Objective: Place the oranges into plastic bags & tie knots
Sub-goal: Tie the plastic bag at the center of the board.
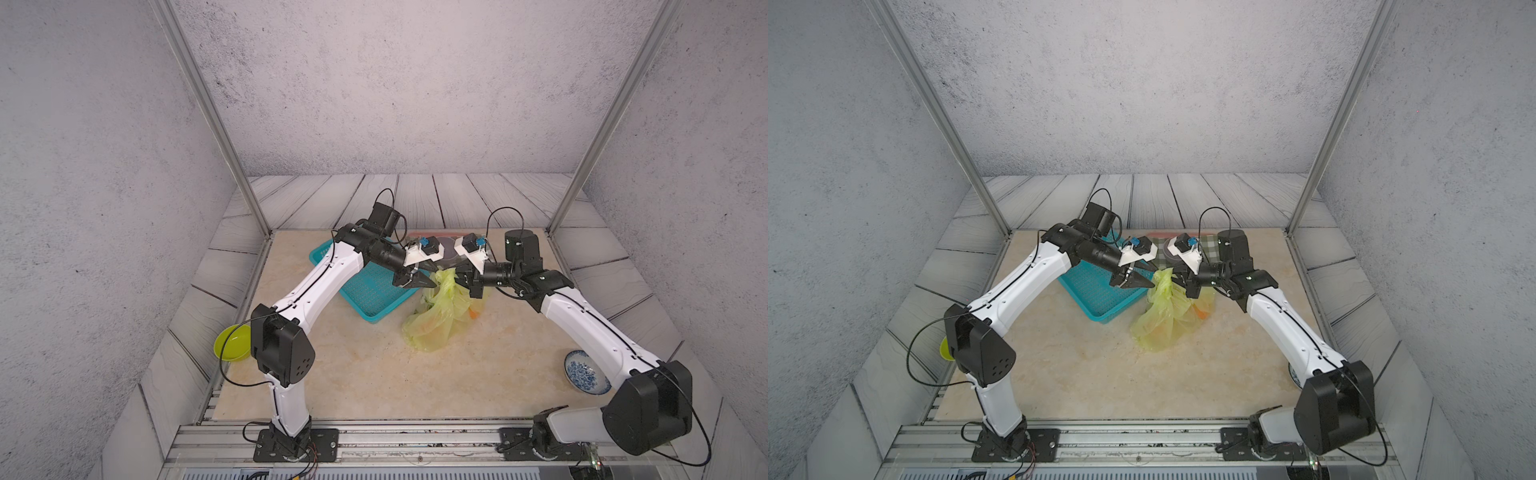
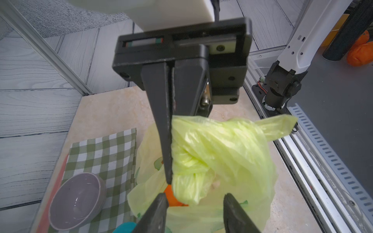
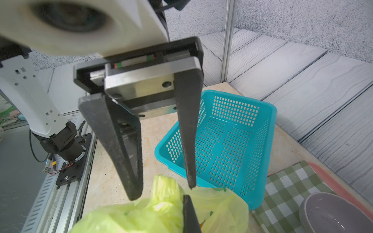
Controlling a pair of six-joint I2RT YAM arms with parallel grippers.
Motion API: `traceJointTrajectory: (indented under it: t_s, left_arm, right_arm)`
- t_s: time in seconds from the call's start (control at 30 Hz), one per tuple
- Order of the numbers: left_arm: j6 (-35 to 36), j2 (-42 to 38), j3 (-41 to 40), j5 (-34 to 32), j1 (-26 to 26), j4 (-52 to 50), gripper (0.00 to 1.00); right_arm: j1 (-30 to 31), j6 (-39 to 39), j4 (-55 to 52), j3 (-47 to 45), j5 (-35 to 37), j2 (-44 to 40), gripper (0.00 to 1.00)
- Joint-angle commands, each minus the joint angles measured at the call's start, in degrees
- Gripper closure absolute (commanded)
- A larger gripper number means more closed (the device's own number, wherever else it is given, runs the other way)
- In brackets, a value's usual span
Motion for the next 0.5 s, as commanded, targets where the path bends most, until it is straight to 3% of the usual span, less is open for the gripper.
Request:
traceJointTrajectory:
  t_s: [0.0, 0.13, 0.47]
  left_arm:
    - [-1.49, 0.48, 1.8, -0.75, -0.2, 0.04, 0.56]
    - [-3.02, 0.74, 2.46, -0.06, -0.38, 0.34, 0.6]
    - [-4.29, 0.75, 1.9, 0.5, -0.82, 0.71, 0.89]
  right_arm:
    - [0.29, -1.08, -1.7, 0.9, -0.82, 0.93, 1.0]
    - [0.41, -1.63, -2.1, 1.05, -0.37, 1.1, 1.0]
    - [0.64, -1.65, -2.85, 1.7, 0.07, 1.69, 1.0]
